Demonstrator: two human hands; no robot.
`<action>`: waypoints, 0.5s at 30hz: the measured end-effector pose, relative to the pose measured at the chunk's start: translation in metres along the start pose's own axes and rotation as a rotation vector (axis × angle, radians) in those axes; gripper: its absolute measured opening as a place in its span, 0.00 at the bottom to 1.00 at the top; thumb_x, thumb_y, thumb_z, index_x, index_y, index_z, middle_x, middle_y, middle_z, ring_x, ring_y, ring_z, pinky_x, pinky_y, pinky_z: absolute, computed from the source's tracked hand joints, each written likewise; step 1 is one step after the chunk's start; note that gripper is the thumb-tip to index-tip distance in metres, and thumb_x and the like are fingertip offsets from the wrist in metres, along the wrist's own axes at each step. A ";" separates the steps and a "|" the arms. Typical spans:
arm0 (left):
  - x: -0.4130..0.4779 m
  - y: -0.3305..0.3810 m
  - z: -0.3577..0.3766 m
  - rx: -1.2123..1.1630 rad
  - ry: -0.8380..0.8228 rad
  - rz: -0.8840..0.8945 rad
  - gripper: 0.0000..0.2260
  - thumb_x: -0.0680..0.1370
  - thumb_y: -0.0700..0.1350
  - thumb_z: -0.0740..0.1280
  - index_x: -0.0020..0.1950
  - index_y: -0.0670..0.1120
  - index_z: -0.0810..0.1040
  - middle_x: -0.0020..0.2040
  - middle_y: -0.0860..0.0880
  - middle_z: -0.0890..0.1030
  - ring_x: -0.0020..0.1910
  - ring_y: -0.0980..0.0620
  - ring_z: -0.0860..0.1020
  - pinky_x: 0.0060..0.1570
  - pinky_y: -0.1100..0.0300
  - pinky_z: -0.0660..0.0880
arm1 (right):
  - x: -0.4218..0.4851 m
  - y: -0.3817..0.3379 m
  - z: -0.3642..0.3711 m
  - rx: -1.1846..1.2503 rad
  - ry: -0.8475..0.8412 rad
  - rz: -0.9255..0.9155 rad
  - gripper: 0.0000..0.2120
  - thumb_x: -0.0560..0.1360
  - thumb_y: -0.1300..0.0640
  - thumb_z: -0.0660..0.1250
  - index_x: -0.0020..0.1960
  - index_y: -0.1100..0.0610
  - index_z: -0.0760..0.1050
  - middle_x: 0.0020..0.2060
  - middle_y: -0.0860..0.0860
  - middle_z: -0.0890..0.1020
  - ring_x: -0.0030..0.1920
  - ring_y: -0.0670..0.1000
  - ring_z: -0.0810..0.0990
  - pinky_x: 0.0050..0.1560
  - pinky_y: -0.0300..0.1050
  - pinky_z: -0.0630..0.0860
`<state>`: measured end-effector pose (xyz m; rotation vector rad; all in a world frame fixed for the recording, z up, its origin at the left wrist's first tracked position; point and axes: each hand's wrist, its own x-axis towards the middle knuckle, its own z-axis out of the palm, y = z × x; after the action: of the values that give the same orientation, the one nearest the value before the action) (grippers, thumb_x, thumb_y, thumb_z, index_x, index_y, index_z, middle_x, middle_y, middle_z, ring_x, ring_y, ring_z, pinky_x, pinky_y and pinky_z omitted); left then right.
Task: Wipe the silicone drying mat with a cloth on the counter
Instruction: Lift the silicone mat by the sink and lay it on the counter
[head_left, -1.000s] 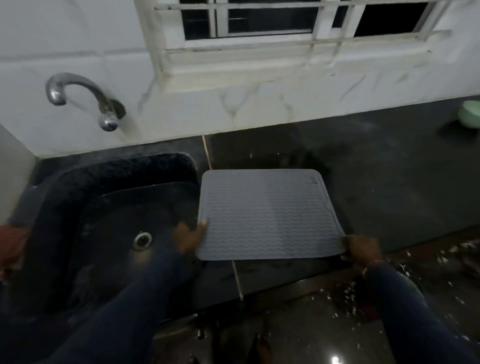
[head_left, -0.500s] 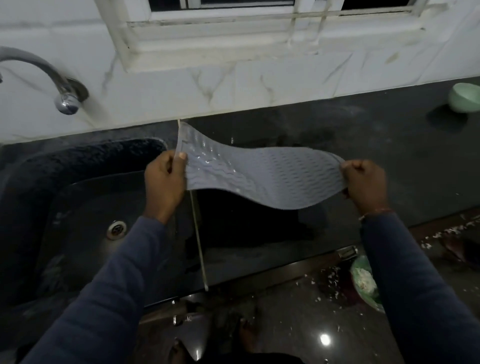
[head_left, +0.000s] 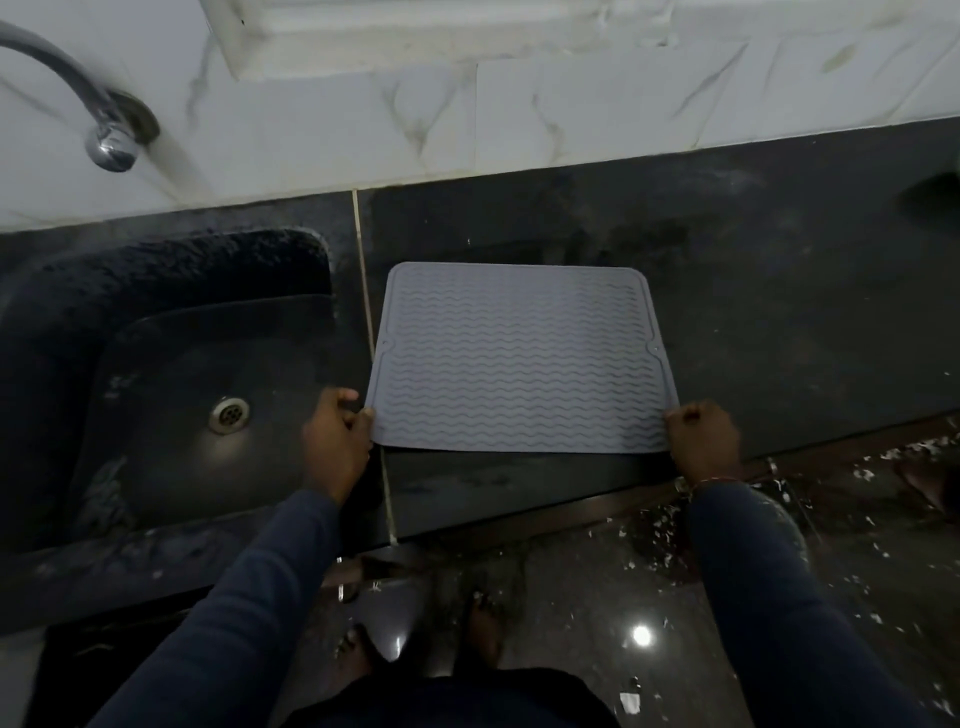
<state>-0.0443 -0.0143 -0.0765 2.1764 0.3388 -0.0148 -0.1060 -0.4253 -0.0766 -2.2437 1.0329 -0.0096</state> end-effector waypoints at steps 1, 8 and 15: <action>-0.002 -0.001 -0.001 -0.003 0.009 0.006 0.08 0.77 0.42 0.67 0.54 0.46 0.72 0.37 0.43 0.80 0.34 0.42 0.79 0.38 0.48 0.79 | 0.001 0.002 0.001 0.020 -0.011 0.015 0.11 0.76 0.53 0.66 0.47 0.62 0.79 0.45 0.62 0.82 0.49 0.63 0.80 0.48 0.48 0.75; -0.009 -0.009 -0.008 0.111 0.041 0.070 0.07 0.77 0.41 0.68 0.53 0.40 0.76 0.41 0.44 0.80 0.42 0.45 0.77 0.44 0.59 0.70 | -0.026 -0.014 -0.004 -0.291 0.034 -0.024 0.14 0.77 0.52 0.63 0.56 0.62 0.73 0.56 0.62 0.75 0.53 0.67 0.77 0.51 0.56 0.73; 0.003 -0.043 -0.091 0.158 0.063 -0.013 0.04 0.76 0.42 0.69 0.47 0.41 0.80 0.40 0.46 0.80 0.40 0.52 0.75 0.42 0.64 0.66 | -0.113 -0.131 0.097 -0.282 -0.060 -0.493 0.12 0.78 0.53 0.61 0.57 0.59 0.75 0.57 0.59 0.73 0.50 0.64 0.78 0.49 0.52 0.72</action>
<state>-0.0619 0.0826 -0.0572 2.3348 0.3995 0.0198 -0.0696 -0.2328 -0.0493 -2.6857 0.4482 -0.0089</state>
